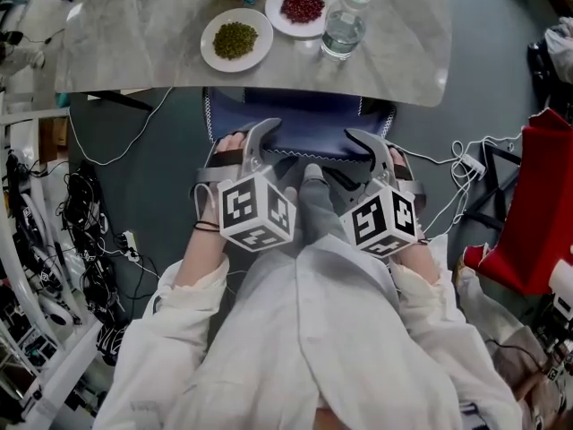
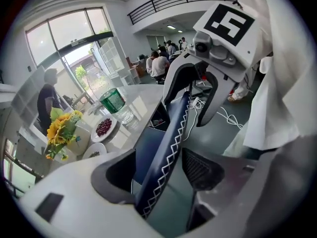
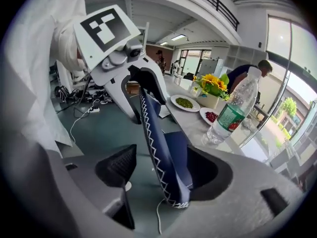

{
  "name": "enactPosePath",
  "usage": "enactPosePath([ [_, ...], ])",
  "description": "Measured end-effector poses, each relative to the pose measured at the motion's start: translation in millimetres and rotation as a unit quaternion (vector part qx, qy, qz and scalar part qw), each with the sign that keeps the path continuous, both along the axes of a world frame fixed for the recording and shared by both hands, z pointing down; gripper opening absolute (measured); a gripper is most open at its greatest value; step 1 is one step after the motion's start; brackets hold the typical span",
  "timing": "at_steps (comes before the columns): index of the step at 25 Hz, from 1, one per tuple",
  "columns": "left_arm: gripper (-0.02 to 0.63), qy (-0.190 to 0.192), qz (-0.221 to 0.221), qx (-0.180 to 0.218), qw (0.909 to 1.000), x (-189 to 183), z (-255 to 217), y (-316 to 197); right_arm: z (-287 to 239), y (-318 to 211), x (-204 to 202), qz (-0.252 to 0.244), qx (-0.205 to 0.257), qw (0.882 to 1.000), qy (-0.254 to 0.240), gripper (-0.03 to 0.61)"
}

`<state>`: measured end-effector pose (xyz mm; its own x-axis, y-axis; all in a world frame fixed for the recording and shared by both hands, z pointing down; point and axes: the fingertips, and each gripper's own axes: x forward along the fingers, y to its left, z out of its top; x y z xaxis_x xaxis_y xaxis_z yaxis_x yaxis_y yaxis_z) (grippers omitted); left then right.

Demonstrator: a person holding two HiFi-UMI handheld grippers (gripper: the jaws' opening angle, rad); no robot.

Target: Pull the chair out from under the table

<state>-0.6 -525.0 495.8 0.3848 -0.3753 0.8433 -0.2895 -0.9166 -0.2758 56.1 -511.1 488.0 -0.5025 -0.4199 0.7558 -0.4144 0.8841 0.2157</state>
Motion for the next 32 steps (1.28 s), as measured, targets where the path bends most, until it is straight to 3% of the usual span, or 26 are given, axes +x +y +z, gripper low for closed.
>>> enactPosePath([
  [3,0.282,-0.026,0.011,0.006,0.9996,0,5,1,12,1,2,-0.037,0.026,0.998,0.052,0.278],
  [7,0.282,-0.059,0.023,0.013,0.9979,-2,12,3,27,6,2,-0.069,0.026,0.993,0.089,0.278],
  [14,0.281,-0.102,0.036,0.037,0.9935,-6,21,0,34,1,-3,-0.085,0.032,0.991,0.102,0.276],
  [19,0.233,-0.169,0.041,0.070,0.9823,-17,29,-6,36,-7,-9,-0.083,0.039,0.990,0.104,0.276],
  [21,0.230,-0.170,0.041,0.064,0.9826,-17,29,-6,36,-10,-10,-0.081,0.047,0.990,0.110,0.275],
  [25,0.212,-0.170,0.052,0.059,0.9823,-16,30,-6,41,-9,-11,-0.089,0.044,0.988,0.118,0.149],
  [32,0.173,-0.175,0.078,0.054,0.9799,-16,34,-5,42,-9,-12,-0.078,0.036,0.991,0.107,0.127],
])
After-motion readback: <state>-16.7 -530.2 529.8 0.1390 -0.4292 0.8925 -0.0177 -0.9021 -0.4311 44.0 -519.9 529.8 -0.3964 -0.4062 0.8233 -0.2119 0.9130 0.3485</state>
